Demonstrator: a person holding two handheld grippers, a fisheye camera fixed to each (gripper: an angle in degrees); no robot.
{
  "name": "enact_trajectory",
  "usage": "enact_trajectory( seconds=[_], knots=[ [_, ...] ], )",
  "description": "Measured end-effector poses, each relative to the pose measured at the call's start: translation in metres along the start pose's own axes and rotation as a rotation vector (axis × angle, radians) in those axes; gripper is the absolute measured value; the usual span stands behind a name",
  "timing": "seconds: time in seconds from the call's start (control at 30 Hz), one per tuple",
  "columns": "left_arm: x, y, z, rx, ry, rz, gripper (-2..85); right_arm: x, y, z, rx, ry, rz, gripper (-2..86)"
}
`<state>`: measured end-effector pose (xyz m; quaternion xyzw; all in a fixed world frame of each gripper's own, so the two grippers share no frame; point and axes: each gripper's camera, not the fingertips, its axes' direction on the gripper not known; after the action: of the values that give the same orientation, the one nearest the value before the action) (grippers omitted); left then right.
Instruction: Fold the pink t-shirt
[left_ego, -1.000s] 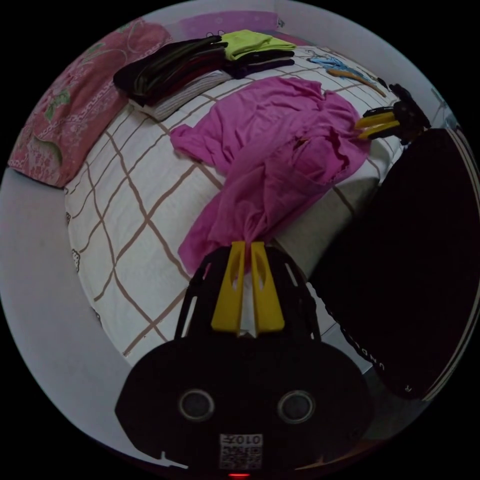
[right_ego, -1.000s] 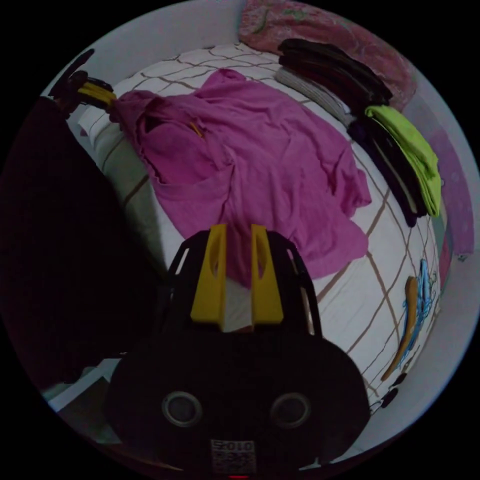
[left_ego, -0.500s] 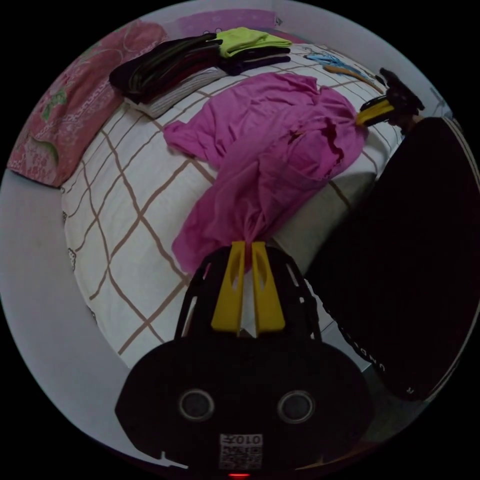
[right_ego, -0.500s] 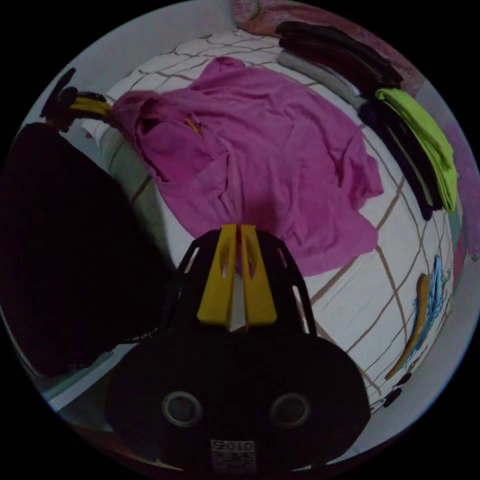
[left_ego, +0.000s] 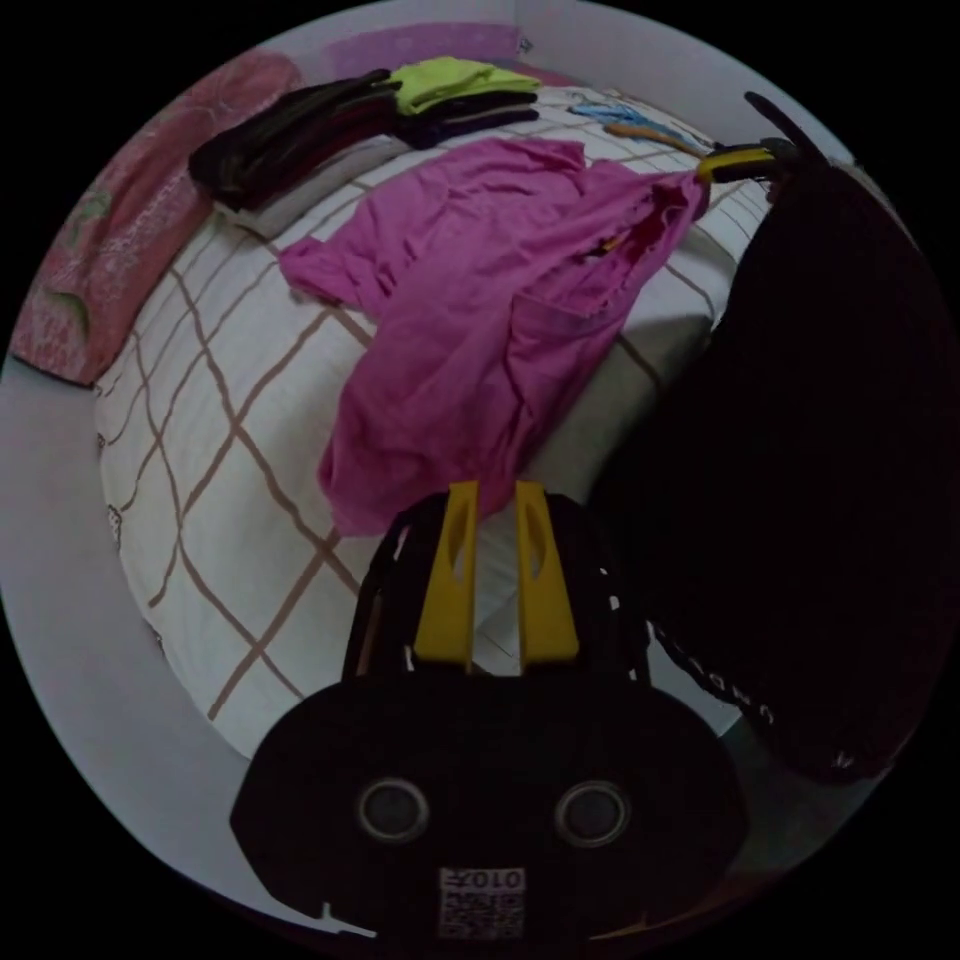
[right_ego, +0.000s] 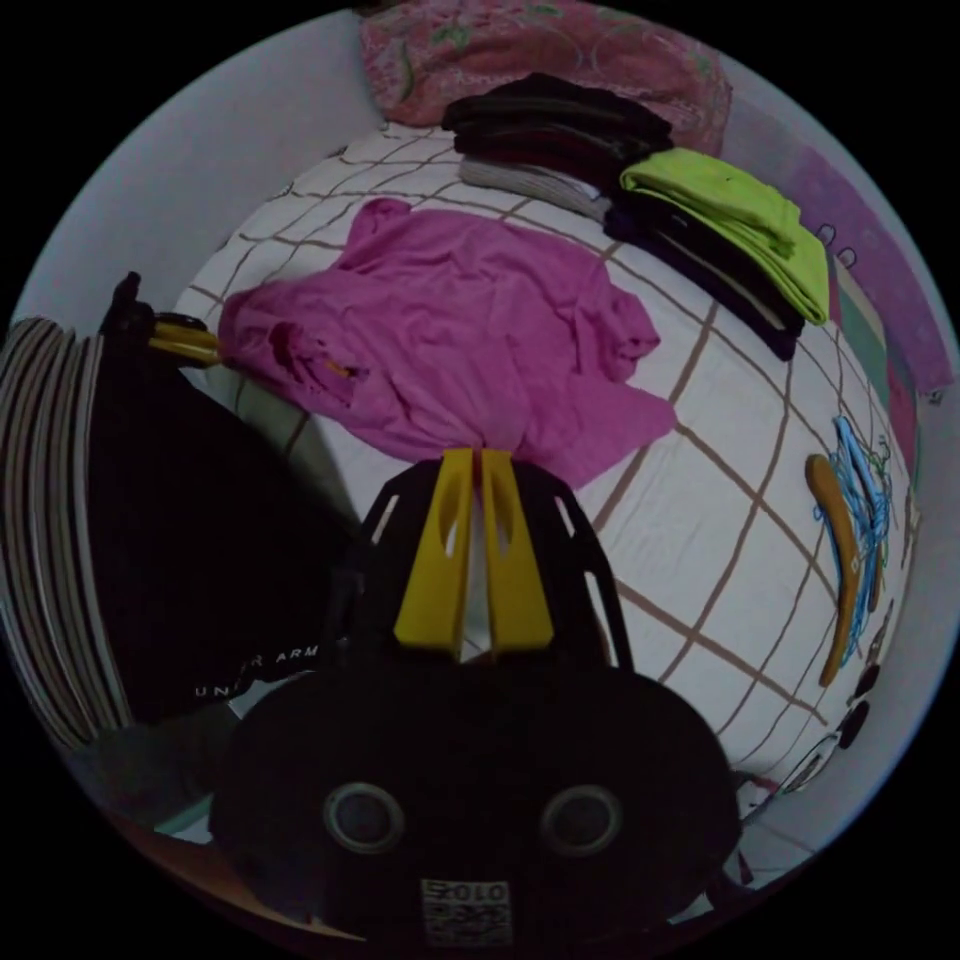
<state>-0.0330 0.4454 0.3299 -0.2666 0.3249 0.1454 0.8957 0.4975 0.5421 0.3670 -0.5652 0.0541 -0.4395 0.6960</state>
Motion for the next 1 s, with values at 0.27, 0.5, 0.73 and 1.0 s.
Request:
enact_trajectory(
  seconds=[0.27, 0.5, 0.73, 1.0],
  knots=[
    [0.018, -0.014, 0.022, -0.017, -0.025, 0.053, 8.0, 0.005, 0.01, -0.015, 0.024, 0.009, -0.025, 3.6],
    [0.031, -0.026, 0.02, -0.006, -0.08, 0.124, 7.2, 0.007, 0.038, -0.023, 0.003, 0.033, -0.046, 3.8],
    [0.031, -0.001, -0.021, 0.094, -0.078, 0.098, 4.0, 0.014, 0.077, -0.027, 0.015, 0.02, -0.015, 3.8],
    [0.049, -0.007, -0.01, 0.035, -0.074, 0.143, 1.6, 0.019, 0.119, -0.038, 0.028, 0.017, -0.02, 3.7]
  ],
)
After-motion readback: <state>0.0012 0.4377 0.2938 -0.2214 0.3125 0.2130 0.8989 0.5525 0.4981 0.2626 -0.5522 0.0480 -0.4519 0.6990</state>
